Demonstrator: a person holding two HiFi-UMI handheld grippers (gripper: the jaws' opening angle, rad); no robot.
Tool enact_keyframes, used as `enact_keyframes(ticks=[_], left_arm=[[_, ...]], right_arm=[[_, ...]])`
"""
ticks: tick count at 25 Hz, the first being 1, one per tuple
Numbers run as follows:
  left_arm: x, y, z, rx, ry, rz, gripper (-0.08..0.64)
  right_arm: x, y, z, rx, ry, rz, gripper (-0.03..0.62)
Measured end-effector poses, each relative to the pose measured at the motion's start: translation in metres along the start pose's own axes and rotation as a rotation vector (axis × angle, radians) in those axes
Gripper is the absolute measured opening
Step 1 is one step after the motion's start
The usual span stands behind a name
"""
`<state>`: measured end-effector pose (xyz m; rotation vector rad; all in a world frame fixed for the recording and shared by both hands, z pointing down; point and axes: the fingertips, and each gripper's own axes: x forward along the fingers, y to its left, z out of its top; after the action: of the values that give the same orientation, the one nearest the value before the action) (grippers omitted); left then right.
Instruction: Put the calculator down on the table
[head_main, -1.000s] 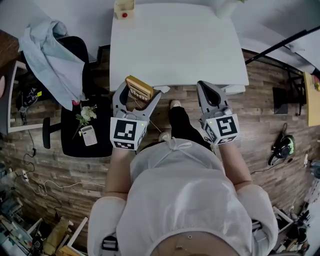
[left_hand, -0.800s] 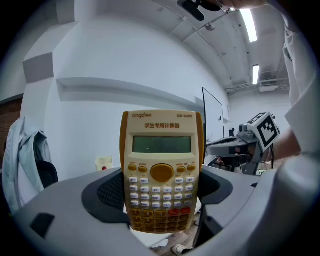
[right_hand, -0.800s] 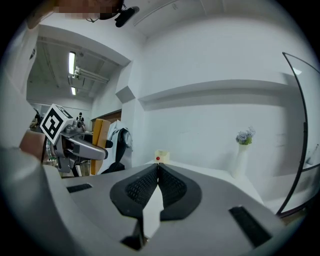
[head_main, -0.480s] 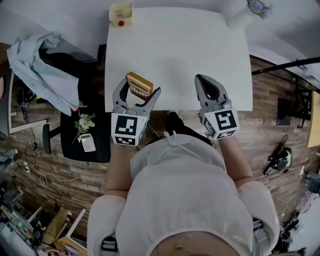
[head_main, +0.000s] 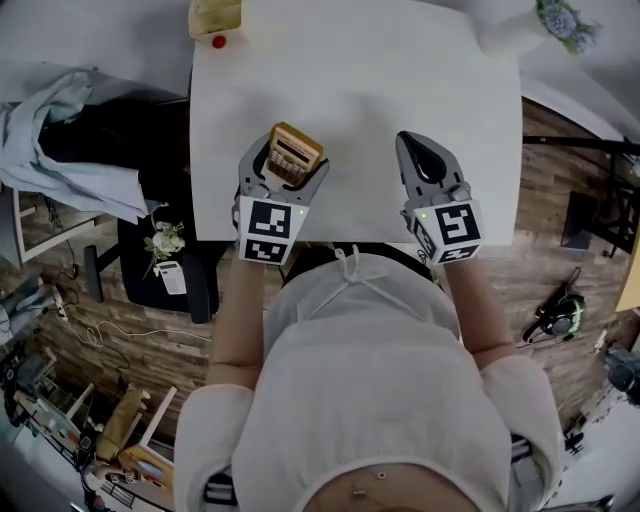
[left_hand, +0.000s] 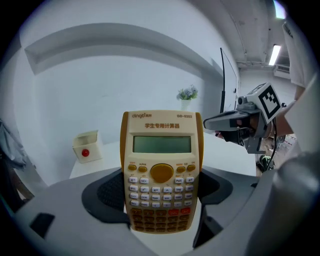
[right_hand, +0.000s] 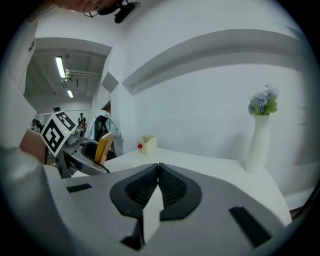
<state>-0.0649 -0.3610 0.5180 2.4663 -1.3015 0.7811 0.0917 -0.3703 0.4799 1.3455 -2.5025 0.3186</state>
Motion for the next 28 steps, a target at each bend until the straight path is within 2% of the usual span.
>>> enact_keyframes(ticks=[3,9,21,28], left_arm=[[0.026,0.006,-0.013,-0.013,0.045,0.001,0.407],[0.065,0.005,-0.03,0.007,0.133,-0.022,0.407],[0.105,-0.007,-0.064,0.031,0.343,-0.074,0.407],[0.111,-0.009,-0.072,-0.016,0.362,-0.089,0.407]], right_arm=[[0.014,-0.013,-0.013,0.018,0.026,0.006,0.006],[0.031,-0.026,-0.026,0.046,0.05,0.023,0.006],[0.044,-0.042,-0.037,0.09,0.078,0.031,0.006],[0.049,-0.045,-0.043,0.108,0.095,0.032,0.006]])
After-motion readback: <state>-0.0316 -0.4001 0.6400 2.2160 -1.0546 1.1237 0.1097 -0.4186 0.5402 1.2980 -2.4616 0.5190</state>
